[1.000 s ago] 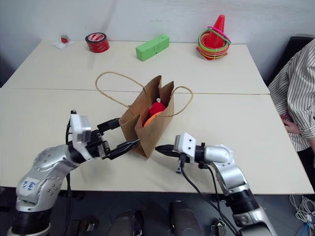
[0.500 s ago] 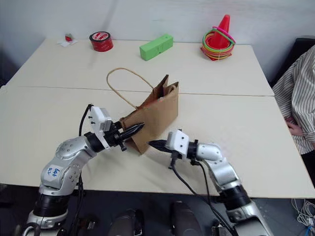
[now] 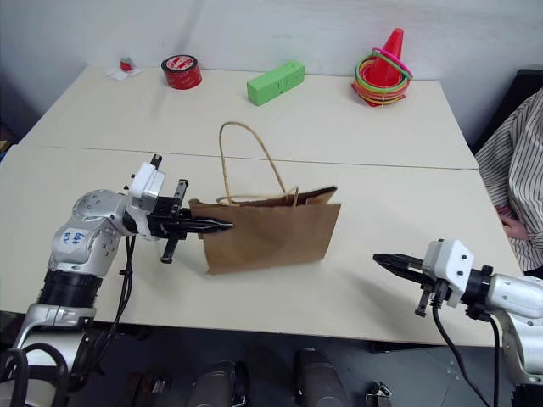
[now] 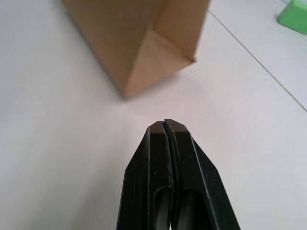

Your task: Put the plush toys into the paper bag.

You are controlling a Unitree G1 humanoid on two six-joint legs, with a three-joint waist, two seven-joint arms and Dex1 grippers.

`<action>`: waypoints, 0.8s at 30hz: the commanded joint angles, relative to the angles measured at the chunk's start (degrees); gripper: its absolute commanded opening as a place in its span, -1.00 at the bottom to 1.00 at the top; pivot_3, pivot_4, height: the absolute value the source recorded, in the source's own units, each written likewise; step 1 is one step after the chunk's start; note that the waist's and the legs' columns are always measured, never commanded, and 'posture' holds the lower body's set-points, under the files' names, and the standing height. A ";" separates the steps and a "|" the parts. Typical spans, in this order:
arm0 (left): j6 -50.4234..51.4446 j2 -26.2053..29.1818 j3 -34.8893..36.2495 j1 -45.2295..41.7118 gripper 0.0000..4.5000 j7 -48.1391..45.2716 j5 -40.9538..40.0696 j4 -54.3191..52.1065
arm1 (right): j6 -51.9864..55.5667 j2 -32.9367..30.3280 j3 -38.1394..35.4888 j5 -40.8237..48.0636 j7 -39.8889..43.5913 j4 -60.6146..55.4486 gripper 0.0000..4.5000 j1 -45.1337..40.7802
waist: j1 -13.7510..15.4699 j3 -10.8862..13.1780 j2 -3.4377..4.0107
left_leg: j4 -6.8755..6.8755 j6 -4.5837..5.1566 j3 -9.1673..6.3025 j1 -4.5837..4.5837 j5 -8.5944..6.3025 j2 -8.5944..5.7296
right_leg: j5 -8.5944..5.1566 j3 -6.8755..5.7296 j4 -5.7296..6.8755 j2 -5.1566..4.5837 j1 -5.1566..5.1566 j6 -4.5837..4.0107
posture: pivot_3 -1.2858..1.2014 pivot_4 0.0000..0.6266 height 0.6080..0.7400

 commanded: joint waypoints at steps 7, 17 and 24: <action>-3.60 3.48 2.64 0.48 -0.72 2.23 3.89 -0.06 | -1.37 1.59 -0.41 1.53 -1.18 -1.38 -1.00 2.02 | -0.22 0.00 0.00 | -0.02 0.06 0.05 -0.04 -0.05 0.15 | -0.12 0.10 0.02 -0.11 -0.03 0.17 | 0.03 -0.52 1.00; 1.29 11.58 21.06 21.58 0.63 15.27 -0.60 -15.77 | 4.09 -1.31 0.20 6.03 2.75 -0.89 -0.29 -4.25 | -1.23 0.03 0.06 | 0.01 0.09 0.01 0.02 -0.06 0.21 | -0.13 0.12 0.20 -0.17 -0.03 0.14 | 0.03 -0.52 1.00; -1.52 13.92 33.64 41.34 1.00 22.59 3.23 -24.96 | 4.42 -7.65 1.43 5.28 9.83 6.58 0.80 -13.97 | -1.07 0.03 0.06 | -0.06 0.24 -0.06 0.03 -0.17 0.20 | -0.15 0.03 0.10 -0.26 0.00 0.10 | 0.03 -0.52 1.00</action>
